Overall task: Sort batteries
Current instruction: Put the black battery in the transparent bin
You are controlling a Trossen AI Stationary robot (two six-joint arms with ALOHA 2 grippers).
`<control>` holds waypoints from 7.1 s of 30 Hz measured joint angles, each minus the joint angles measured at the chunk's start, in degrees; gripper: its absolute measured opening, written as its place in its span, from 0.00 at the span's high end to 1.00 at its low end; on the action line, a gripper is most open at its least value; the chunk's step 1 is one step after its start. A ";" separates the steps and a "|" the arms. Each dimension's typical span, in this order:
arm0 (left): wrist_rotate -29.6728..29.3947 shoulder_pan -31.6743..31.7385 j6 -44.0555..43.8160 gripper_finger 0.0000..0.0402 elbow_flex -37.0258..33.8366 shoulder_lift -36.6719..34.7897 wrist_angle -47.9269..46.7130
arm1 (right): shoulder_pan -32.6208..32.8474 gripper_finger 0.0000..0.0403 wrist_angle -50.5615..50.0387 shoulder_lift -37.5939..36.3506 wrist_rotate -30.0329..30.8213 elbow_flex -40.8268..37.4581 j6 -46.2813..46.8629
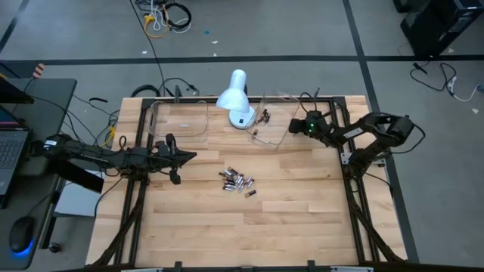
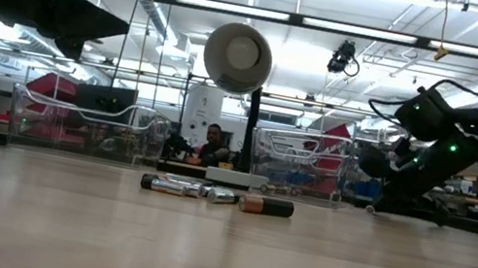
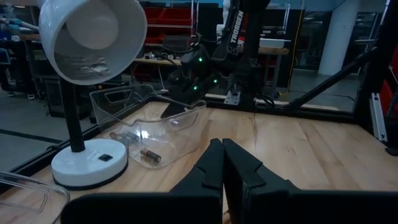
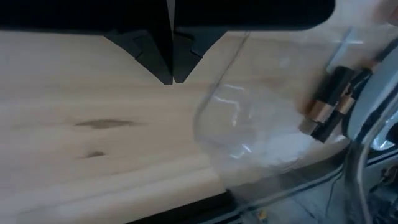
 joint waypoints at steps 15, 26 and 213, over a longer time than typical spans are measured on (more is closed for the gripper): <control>0.00 0.00 -1.14 0.99 0.00 0.00 -0.32 | 5.06 1.00 -0.26 0.23 -2.72 1.13 -0.83; 0.00 0.00 -1.14 0.99 0.00 0.00 -0.32 | 10.07 1.00 -0.37 0.30 -2.32 1.05 -4.41; 9.19 -0.15 -7.15 0.99 0.00 0.04 -5.55 | 62.74 0.76 -54.31 17.46 5.65 49.61 -32.37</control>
